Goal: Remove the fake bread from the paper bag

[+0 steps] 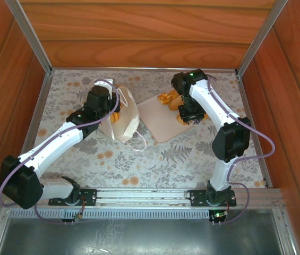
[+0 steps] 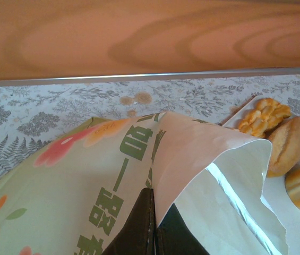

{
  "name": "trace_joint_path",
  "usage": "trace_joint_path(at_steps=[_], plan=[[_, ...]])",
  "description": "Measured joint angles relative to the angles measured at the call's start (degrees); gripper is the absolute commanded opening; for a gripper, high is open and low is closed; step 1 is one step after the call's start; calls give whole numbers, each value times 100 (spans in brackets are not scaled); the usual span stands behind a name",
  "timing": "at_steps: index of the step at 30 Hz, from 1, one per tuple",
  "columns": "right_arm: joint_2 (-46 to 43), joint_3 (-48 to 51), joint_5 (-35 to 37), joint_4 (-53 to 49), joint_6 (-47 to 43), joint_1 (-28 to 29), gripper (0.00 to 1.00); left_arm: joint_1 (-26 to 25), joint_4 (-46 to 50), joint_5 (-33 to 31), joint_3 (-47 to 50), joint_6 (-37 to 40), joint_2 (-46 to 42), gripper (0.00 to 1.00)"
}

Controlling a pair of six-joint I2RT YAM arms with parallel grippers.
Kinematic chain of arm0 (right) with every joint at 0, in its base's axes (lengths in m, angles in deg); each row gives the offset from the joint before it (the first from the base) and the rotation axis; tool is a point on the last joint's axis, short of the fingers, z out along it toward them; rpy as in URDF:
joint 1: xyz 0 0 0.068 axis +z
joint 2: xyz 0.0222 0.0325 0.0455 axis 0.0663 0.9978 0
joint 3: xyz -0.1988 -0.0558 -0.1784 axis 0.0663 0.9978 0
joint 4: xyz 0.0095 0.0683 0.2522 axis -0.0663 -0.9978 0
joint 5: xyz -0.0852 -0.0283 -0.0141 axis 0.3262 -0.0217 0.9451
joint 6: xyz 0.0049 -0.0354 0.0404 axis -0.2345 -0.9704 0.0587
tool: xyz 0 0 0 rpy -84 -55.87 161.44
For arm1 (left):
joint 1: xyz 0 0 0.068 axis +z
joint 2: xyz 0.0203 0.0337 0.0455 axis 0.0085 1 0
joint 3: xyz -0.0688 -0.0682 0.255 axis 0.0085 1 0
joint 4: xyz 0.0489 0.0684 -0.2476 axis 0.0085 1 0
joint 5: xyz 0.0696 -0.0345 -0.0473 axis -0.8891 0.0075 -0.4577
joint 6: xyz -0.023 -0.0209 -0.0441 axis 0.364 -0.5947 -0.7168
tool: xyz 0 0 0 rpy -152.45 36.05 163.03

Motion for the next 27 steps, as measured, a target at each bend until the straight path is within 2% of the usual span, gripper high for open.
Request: trace_joint_path(at_steps=[7,15,20,27], plan=[[-114,-144,-214,4,-2,4,36,0,-20,0,-11,0,26,0],[-896,817,-1587,743,7,7,32,0,-22,0,-11,2,26,0],[-664,1255,-1998,1355,98,7,32,0,-22,0,-11,2,26,0],[-321,1368,-2033,1832,181,-17,31,0,-22,-2,-11,2,26,0]])
